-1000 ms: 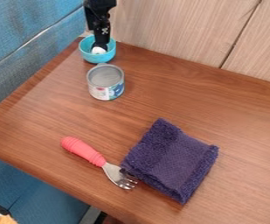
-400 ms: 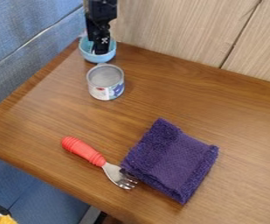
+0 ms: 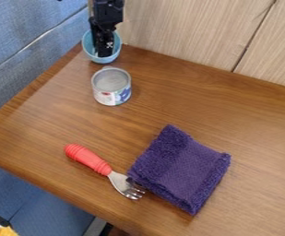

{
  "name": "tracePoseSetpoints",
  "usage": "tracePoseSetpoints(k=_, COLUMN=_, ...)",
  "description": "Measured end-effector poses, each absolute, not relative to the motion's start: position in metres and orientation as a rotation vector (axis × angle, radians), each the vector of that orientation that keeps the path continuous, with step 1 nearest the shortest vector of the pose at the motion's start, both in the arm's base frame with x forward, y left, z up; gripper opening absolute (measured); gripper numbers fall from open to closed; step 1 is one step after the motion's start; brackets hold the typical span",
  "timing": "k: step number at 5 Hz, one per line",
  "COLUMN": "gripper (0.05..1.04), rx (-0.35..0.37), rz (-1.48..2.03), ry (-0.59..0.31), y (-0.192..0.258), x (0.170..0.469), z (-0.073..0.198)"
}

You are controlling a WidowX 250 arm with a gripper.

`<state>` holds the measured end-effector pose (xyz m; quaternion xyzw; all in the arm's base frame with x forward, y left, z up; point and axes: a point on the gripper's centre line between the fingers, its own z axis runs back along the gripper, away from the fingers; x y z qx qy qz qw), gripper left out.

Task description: Moved the black and white object from the blue bowl to the purple towel

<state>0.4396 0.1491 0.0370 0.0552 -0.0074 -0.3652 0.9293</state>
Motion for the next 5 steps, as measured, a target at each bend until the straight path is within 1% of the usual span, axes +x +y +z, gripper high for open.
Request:
tracePoseSetpoints(k=2, gripper=0.533, rx=0.111, rz=-0.749, ry=-0.015, y=0.146, x=0.44, z=0.037)
tracePoseSetpoints(k=3, gripper=0.533, rx=0.087, rz=-0.738, ry=-0.02, y=0.142, x=0.437, z=0.035)
tracePoseSetpoints(k=4, gripper=0.533, rx=0.077, rz=-0.729, ry=-0.053, y=0.137, x=0.434, z=0.046)
tracePoseSetpoints(k=5, gripper=0.533, rx=0.084, rz=-0.722, ry=-0.104, y=0.132, x=0.431, z=0.067)
